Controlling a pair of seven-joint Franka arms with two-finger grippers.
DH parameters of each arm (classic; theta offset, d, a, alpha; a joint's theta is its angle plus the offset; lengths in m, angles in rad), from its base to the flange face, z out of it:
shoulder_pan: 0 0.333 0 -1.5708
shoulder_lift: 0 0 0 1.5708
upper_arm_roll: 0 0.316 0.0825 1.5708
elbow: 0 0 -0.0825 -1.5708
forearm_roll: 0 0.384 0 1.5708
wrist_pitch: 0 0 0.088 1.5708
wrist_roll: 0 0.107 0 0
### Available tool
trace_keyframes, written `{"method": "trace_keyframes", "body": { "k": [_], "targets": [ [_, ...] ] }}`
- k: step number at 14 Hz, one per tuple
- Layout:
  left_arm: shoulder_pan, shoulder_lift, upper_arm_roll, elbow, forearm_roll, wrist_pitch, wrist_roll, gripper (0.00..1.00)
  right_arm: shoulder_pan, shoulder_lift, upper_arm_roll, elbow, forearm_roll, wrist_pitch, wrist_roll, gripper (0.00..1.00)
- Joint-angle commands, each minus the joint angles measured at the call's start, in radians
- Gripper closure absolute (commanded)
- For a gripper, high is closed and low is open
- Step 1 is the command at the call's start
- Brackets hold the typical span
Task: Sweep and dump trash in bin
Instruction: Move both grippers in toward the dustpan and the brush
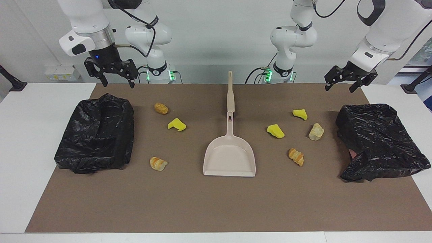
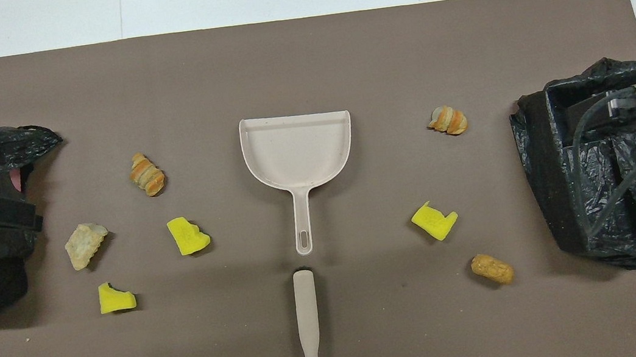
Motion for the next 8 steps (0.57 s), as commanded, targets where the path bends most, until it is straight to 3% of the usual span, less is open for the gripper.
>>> {"method": "trace_keyframes", "body": {
  "k": [1,8],
  "targets": [
    [-0.077,-0.039,0.006,-0.083,0.012,0.019,-0.015,0.00,0.017,-0.037,0.009,-0.086,0.017,0.072,0.065,0.00],
    [-0.269,-0.165,0.004,-0.411,0.004,0.232,-0.159,0.00,0.212,0.113,0.012,-0.098,0.019,0.249,0.278,0.00]
  ]
}}
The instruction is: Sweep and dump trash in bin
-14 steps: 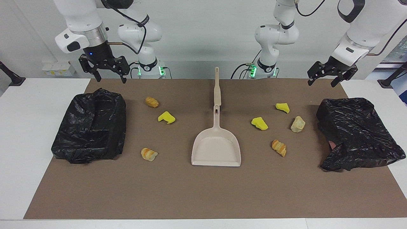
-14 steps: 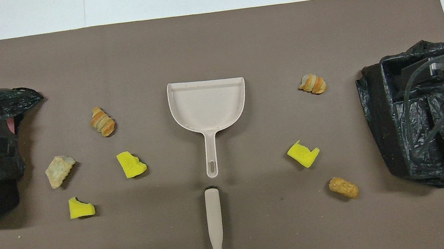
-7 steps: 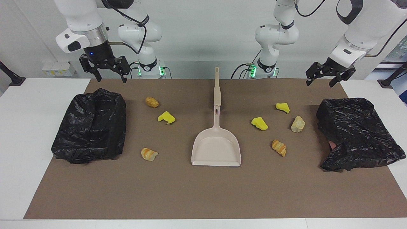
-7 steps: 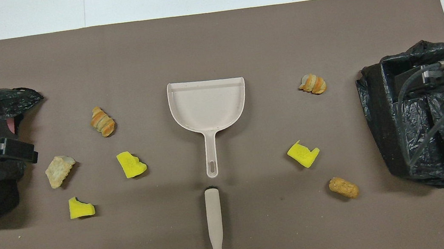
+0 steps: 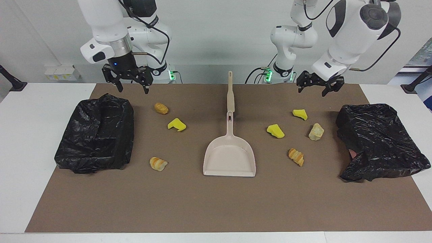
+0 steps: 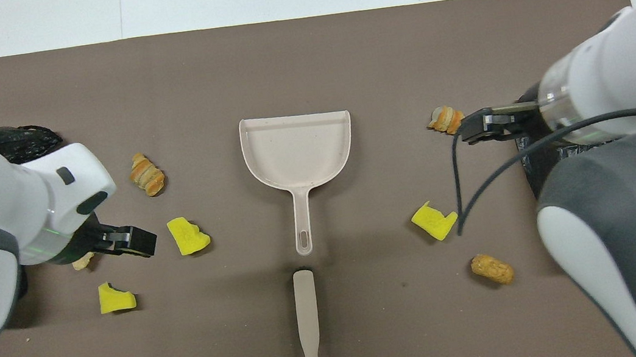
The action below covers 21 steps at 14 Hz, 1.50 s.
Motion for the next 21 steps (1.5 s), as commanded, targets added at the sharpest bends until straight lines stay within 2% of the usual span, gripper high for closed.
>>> {"method": "trace_keyframes", "body": {
  "k": [1,4,6,8,11,15,17,19,21],
  "targets": [
    [-0.079,-0.094,0.015,-0.179,0.005,0.102,-0.041,0.00,0.066,0.079,0.000,0.005,0.012,0.071,0.071,0.00],
    [-0.135,-0.121,0.015,-0.302,-0.038,0.191,-0.055,0.00,0.168,0.193,0.000,0.008,0.017,0.183,0.179,0.00],
    [-0.168,-0.155,0.013,-0.400,-0.039,0.265,-0.054,0.00,0.219,0.243,0.000,0.011,0.029,0.228,0.218,0.00],
    [-0.224,-0.155,0.015,-0.468,-0.052,0.317,-0.060,0.00,0.265,0.300,0.000,0.025,0.035,0.262,0.244,0.00],
    [-0.322,-0.157,0.015,-0.606,-0.052,0.502,-0.130,0.00,0.325,0.372,0.000,0.036,0.037,0.291,0.279,0.00],
    [-0.410,-0.168,0.013,-0.678,-0.052,0.582,-0.222,0.00,0.366,0.415,0.000,0.036,0.115,0.317,0.266,0.00],
    [-0.428,-0.191,0.013,-0.724,-0.052,0.668,-0.251,0.00,0.371,0.420,0.017,0.028,0.121,0.340,0.261,0.00],
    [-0.454,-0.200,0.013,-0.730,-0.052,0.685,-0.288,0.00,0.376,0.429,0.028,0.026,0.120,0.334,0.256,0.00],
    [-0.499,-0.210,0.013,-0.732,-0.052,0.679,-0.343,0.00,0.374,0.428,0.028,0.025,0.114,0.319,0.252,0.08]
  ]
}}
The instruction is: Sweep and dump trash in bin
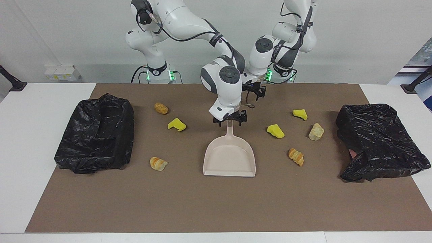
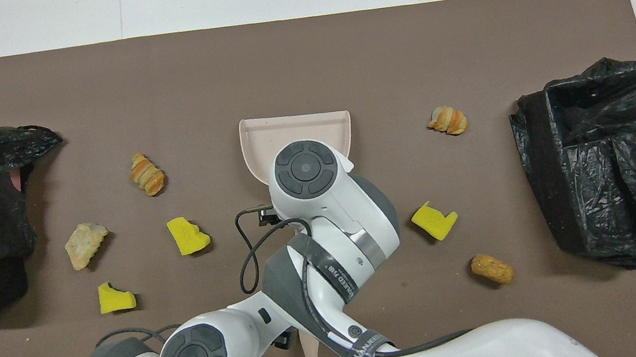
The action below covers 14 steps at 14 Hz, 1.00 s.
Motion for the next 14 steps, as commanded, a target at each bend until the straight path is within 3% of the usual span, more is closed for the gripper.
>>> {"method": "trace_keyframes", "body": {
  "k": [1,4,6,7,11,14],
  "targets": [
    [-0.104,-0.057,0.017,-0.042,-0.003,0.036,-0.135,0.00,-0.006,0.011,0.004,0.006,0.013,-0.012,-0.015,0.16],
    [-0.199,-0.027,0.018,-0.045,-0.003,0.082,-0.250,0.00,0.001,0.011,0.003,-0.001,0.016,-0.035,-0.017,0.47],
    [-0.257,-0.022,0.018,-0.044,-0.003,0.094,-0.373,0.00,0.004,0.009,0.003,0.002,0.011,-0.044,-0.005,0.85],
    [-0.280,-0.026,0.017,-0.044,-0.003,0.085,-0.420,0.00,0.002,0.009,0.003,0.009,0.005,-0.043,-0.004,1.00],
    [-0.348,-0.023,0.017,-0.065,-0.003,0.090,-0.511,0.00,-0.012,-0.015,0.000,0.016,-0.029,-0.035,-0.047,1.00],
    [-0.346,-0.017,0.017,-0.065,-0.019,0.097,-0.525,0.16,-0.068,-0.064,-0.005,-0.002,-0.030,-0.047,-0.267,1.00]
  ]
}}
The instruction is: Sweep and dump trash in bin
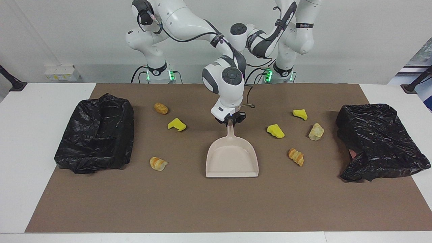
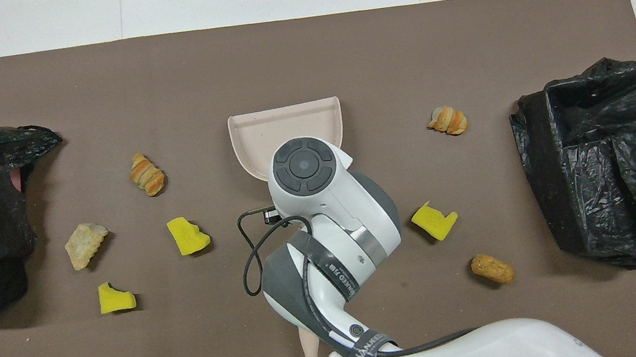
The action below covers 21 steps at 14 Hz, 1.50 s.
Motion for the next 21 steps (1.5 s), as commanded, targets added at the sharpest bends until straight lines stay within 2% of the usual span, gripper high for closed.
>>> {"method": "trace_keyframes", "body": {
  "k": [1,2,3,4,5,8,11,15,17,21],
  "targets": [
    [-0.015,-0.004,0.015,-0.025,-0.025,0.031,-0.018,0.27,-0.093,-0.071,0.013,-0.026,-0.017,-0.025,-0.228,1.00],
    [-0.014,-0.003,0.015,-0.025,-0.037,0.033,-0.018,0.43,-0.118,-0.086,0.010,-0.029,-0.017,-0.039,-0.331,1.00],
    [-0.014,-0.001,0.016,-0.025,-0.080,0.037,-0.027,0.72,-0.152,-0.097,0.008,-0.031,-0.018,-0.056,-0.438,1.00],
    [-0.014,0.004,0.016,-0.023,-0.103,0.034,-0.031,0.92,-0.182,-0.105,0.010,-0.029,-0.037,-0.057,-0.547,1.00],
    [-0.005,0.005,0.018,-0.023,-0.103,0.030,-0.031,1.00,-0.214,-0.103,0.011,-0.029,-0.044,-0.059,-0.668,1.00],
    [0.076,0.007,0.021,-0.007,-0.105,-0.014,-0.038,1.00,-0.247,-0.102,0.010,-0.029,-0.051,-0.070,-0.881,1.00],
    [0.193,0.008,0.024,0.100,-0.105,-0.148,-0.051,1.00,-0.238,-0.106,0.011,-0.029,-0.115,-0.128,-0.991,1.00],
    [0.324,0.013,0.030,0.220,-0.079,-0.335,-0.126,1.00,-0.233,-0.111,0.011,-0.029,-0.166,-0.152,-1.388,1.00],
    [0.364,0.010,0.027,0.259,-0.021,-0.430,-0.235,1.00,-0.226,-0.123,0.011,-0.040,-0.186,-0.182,-1.433,1.00],
    [0.463,-0.001,0.027,0.248,0.050,-0.562,-0.275,1.00,-0.190,-0.148,0.014,-0.093,-0.236,-0.157,-1.661,1.00]
  ]
}}
